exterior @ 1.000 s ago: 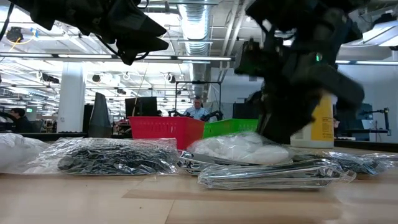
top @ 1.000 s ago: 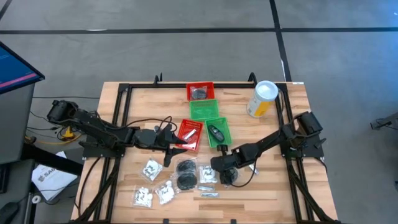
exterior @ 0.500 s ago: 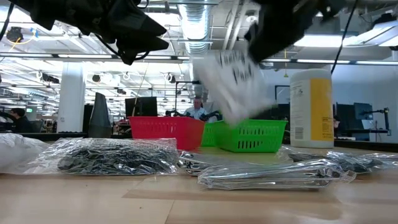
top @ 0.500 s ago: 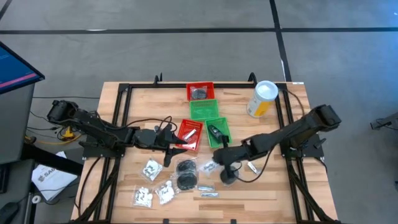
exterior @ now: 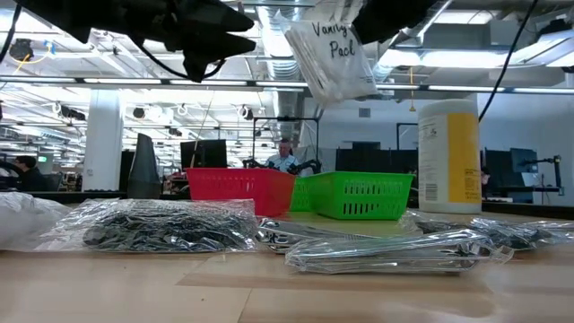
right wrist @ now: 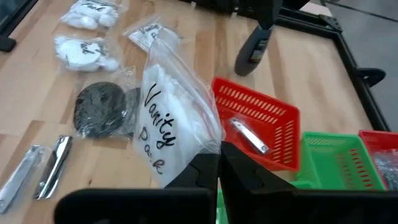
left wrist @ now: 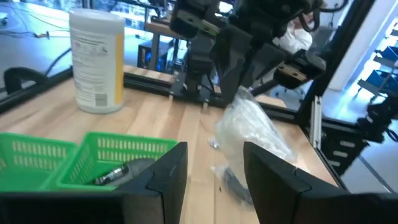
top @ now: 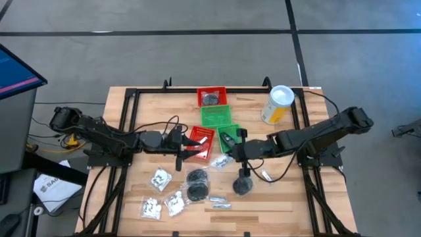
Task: Pick & Place Travel size toiletries
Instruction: Put the white cotton pack into the top green bin
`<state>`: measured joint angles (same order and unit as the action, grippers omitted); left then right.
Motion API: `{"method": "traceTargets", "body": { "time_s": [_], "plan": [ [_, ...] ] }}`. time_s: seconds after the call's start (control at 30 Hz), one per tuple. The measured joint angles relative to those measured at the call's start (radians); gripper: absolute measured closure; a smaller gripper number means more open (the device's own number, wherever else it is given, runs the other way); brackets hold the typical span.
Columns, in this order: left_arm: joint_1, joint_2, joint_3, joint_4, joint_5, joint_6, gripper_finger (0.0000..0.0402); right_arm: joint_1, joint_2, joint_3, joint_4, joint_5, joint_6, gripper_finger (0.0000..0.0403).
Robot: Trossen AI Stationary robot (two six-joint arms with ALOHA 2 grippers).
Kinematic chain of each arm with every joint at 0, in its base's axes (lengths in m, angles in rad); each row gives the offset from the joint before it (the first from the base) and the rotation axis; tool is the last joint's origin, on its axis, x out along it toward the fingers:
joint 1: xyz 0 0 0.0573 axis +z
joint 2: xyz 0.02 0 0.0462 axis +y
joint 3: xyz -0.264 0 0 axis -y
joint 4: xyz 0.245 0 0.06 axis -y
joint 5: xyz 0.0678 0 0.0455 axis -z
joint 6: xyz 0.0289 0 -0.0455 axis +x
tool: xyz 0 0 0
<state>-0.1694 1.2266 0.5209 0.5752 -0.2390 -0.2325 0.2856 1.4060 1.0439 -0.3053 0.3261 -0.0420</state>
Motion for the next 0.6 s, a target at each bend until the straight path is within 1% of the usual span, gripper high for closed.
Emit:
{"method": "traceTargets", "body": {
  "time_s": [0.07, 0.2, 0.4, 0.5, 0.6],
  "plan": [
    [0.010, 0.000, 0.000, 0.008, 0.002, 0.000, 0.0253, -0.012, -0.005, 0.000, 0.002, 0.001, -0.008, 0.0403],
    [0.027, 0.000, 0.000, 0.036, 0.047, -0.009, 0.0253, -0.031, -0.015, 0.007, 0.009, 0.020, -0.027, 0.0403],
    [0.027, 0.000, 0.000, 0.078, 0.083, -0.011, 0.0252, -0.056, 0.001, 0.063, 0.004, 0.030, -0.088, 0.0403],
    [0.027, 0.000, 0.000, 0.081, 0.090, -0.011, 0.0244, -0.075, 0.002, 0.083, 0.005, 0.042, -0.098, 0.0403],
    [0.027, 0.000, 0.000, 0.085, 0.090, -0.011, 0.0226, -0.096, 0.002, 0.084, 0.004, 0.045, -0.107, 0.0403]
  ]
}}
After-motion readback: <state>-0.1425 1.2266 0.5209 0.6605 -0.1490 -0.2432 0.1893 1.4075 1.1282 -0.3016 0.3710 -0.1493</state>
